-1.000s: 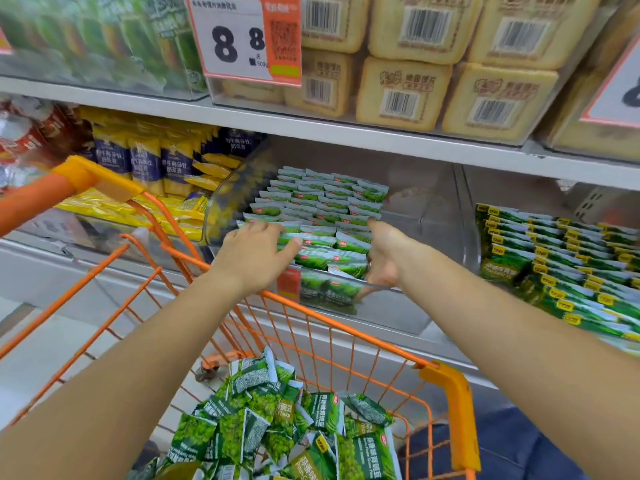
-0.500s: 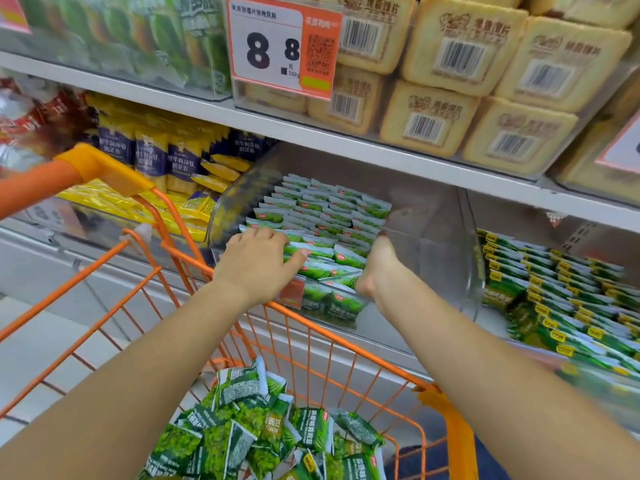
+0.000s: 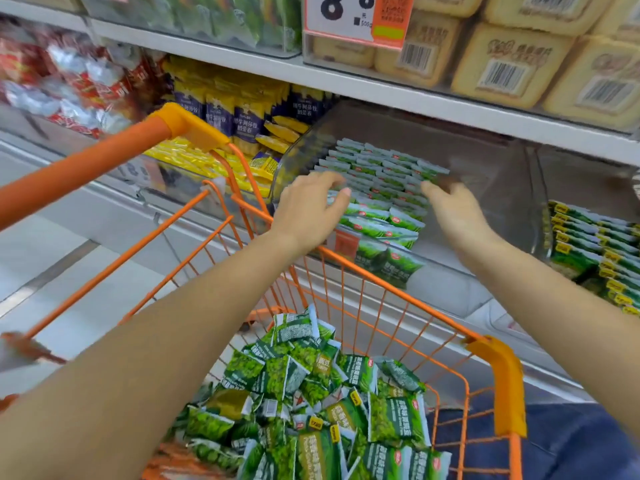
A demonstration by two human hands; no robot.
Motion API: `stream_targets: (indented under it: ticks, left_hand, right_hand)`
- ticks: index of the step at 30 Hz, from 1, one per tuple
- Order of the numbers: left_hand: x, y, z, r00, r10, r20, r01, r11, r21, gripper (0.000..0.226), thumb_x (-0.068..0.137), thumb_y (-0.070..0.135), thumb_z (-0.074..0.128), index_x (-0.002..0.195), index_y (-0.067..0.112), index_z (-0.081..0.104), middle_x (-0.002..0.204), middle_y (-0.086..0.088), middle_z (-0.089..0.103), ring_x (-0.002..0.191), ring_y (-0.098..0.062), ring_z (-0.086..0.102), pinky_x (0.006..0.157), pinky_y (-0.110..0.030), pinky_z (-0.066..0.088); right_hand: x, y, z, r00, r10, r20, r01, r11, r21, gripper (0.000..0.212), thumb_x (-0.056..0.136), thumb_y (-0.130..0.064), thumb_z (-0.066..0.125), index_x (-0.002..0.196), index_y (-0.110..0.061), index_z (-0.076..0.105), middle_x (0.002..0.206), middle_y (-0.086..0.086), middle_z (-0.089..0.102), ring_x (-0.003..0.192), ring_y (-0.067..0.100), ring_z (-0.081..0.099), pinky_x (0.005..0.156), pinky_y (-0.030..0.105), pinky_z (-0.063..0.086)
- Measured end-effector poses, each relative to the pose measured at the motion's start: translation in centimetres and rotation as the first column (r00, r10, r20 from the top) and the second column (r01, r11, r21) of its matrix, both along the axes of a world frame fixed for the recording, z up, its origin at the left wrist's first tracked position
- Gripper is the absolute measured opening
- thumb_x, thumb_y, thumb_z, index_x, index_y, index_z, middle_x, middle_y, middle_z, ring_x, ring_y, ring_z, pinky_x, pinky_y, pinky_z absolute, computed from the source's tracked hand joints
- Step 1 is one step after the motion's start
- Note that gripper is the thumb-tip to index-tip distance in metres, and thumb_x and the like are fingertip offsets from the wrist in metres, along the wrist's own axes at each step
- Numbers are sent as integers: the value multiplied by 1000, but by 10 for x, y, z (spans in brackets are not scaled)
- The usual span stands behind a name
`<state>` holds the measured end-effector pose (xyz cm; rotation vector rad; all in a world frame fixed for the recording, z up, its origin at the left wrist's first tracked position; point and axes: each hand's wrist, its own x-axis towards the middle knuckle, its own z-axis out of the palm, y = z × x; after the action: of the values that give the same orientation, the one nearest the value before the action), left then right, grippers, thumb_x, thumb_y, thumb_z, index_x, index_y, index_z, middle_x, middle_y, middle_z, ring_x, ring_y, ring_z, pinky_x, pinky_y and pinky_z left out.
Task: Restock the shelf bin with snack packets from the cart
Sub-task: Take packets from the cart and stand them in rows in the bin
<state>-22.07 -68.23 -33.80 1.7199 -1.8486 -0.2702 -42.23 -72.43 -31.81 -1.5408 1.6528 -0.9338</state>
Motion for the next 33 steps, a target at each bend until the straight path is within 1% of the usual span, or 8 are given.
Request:
stream_targets:
  ticks: [6,10,13,18,21,25,29,33]
  left_hand:
    - [19,80,4,951,-206,231,246,956,-162,27,97,29,39,99,15,63,88,1,62,86,-20,56,73,-34,41]
    - [33,107,-18,783,-497,373,139,725,675,22,101,26,38,92,16,55,82,-5,55,74,-26,50,65,-36,35]
    - [52,108,-51,671,-646,363,-96,410,907,21,102,18,36,95,14,55,71,-2,36,57,-16,27,64,-36,32]
    - [60,104,-78,673,-644,364,-193,322,927,20,99,18,48,106,7,63,99,-10,60,71,-20,45,65,-32,37]
    - [66,103,-76,750,-538,385,-177,397,900,33,99,14,43,66,11,48,69,-10,49,54,-18,32,57,-31,33]
    - [68,97,-60,911,-294,288,-52,612,789,24,99,18,41,84,6,55,75,-10,47,57,-20,38,60,-38,38]
    - [62,95,-33,992,-14,-124,92,750,654,44,102,38,41,106,0,63,97,-20,64,82,-28,61,86,-44,53]
    - [45,101,5,698,212,-684,389,689,611,40,94,51,42,119,23,57,107,11,60,85,-18,70,80,-30,58]
  right_hand:
    - [13,106,14,798,469,-378,-584,756,-295,17,93,-27,50,96,-29,67,85,-17,67,86,6,65,76,28,49]
    - [54,127,-13,200,651,-732,-814,527,246,31,98,-39,40,113,-24,62,99,-1,68,94,23,62,73,34,48]
    - [90,127,-57,-69,808,-586,-706,375,600,39,98,-37,44,119,-8,61,111,17,65,101,33,62,80,41,54]
    - [135,121,-115,141,876,-461,-703,417,577,26,92,-23,58,101,0,64,88,17,62,77,33,59,67,36,51]
    - [136,127,-139,273,857,-437,-630,503,592,34,84,-30,72,102,-1,70,100,17,69,89,30,66,79,41,56]
    - [125,114,-116,397,806,-439,-556,592,583,29,81,-24,76,106,-10,71,111,5,69,101,20,64,86,32,52]
    - [86,116,-50,586,675,-448,-612,731,301,13,82,-31,74,93,-28,69,93,-11,64,89,10,61,74,24,45]
    - [45,125,-11,862,507,-2,-507,861,39,19,76,-18,78,77,-33,66,74,-11,64,57,11,64,65,28,53]
